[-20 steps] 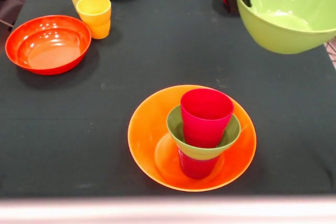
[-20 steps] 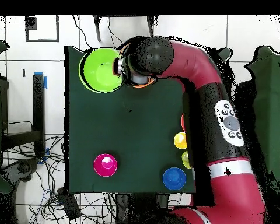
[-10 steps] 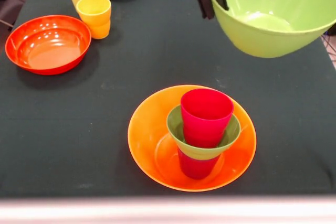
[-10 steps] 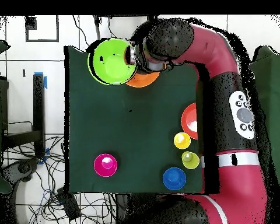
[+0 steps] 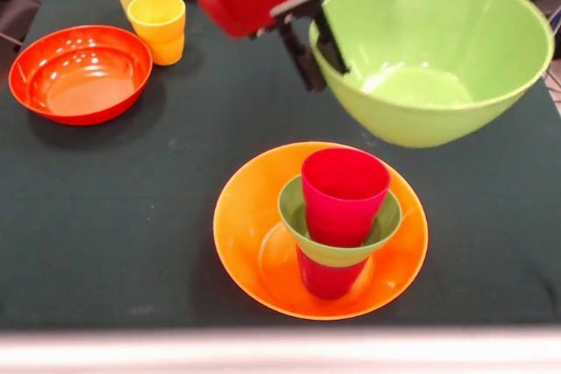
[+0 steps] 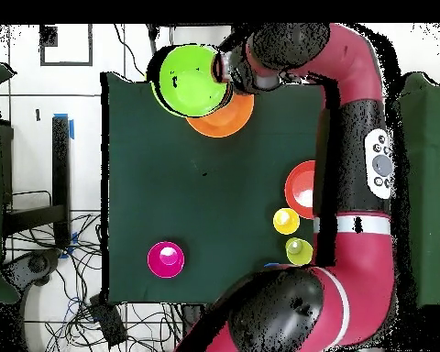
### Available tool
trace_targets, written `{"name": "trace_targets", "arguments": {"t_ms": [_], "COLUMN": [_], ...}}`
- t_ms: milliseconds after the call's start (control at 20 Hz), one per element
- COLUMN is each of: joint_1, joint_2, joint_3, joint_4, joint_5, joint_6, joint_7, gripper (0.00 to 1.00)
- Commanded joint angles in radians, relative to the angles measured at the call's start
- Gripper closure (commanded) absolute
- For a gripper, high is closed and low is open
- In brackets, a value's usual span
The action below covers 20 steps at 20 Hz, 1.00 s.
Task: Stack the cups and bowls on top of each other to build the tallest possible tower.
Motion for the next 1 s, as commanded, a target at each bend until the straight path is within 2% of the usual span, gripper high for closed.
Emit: {"name": "trace_targets", "arguments": {"t_ms": [50, 250, 450, 800, 1000], "joint_1": [0.021, 0.028, 0.045, 0.056, 0.058], "joint_2": [0.107, 0.119, 0.098, 0.101, 0.099], "joint_3": [0.091, 0.107, 0.092, 0.130, 0.136], "joint_4": [-0.219, -0.285, -0.338, -0.350, -0.341], "joint_5": [-0.110, -0.153, -0.249, -0.284, -0.281], "joint_6": [0.172, 0.235, 0.348, 0.346, 0.326], "joint_7": [-0.408, -0.431, -0.449, -0.436, -0.424], "gripper": [1.00, 1.00, 1.00, 1.00, 1.00]}}
